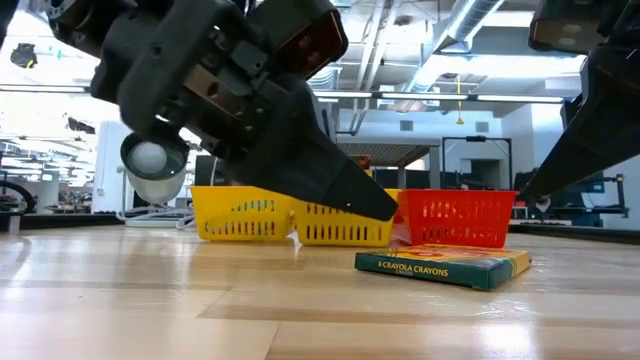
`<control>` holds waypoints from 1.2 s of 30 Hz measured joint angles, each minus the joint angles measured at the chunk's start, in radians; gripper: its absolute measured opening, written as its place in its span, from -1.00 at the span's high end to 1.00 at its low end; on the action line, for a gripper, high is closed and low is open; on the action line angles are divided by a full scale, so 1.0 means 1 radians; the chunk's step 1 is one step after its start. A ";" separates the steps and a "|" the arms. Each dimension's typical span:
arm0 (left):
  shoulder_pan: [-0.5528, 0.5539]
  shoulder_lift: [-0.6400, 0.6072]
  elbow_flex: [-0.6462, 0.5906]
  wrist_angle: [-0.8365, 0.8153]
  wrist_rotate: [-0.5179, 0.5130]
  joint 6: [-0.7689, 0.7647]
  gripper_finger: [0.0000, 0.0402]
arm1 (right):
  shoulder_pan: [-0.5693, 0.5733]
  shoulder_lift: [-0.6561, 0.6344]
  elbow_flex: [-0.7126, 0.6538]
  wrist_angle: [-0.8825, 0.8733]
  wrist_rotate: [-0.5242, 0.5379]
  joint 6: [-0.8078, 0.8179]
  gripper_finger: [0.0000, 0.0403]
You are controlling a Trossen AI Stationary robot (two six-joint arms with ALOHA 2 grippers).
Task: Pick & Place Office Desk Supplies
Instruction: Put the crayon box into the right yellow basket
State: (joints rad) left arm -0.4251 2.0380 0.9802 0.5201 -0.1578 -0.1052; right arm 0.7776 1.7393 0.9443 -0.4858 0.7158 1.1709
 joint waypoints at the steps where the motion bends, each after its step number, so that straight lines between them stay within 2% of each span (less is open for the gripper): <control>1: 0.002 0.000 0.000 0.001 -0.001 0.000 1.00 | 0.000 0.000 0.000 0.000 0.000 0.000 -0.12; 18: 0.019 0.005 0.002 -0.034 -0.005 0.001 1.00 | 0.000 0.000 0.000 0.000 0.000 0.000 -0.12; 36: 0.015 0.062 0.006 0.008 0.000 -0.032 1.00 | -0.002 0.000 0.000 -0.009 0.000 0.015 -0.12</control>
State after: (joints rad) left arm -0.4097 2.1002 0.9859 0.5280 -0.1581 -0.1368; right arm 0.7757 1.7390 0.9443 -0.4950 0.7158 1.1860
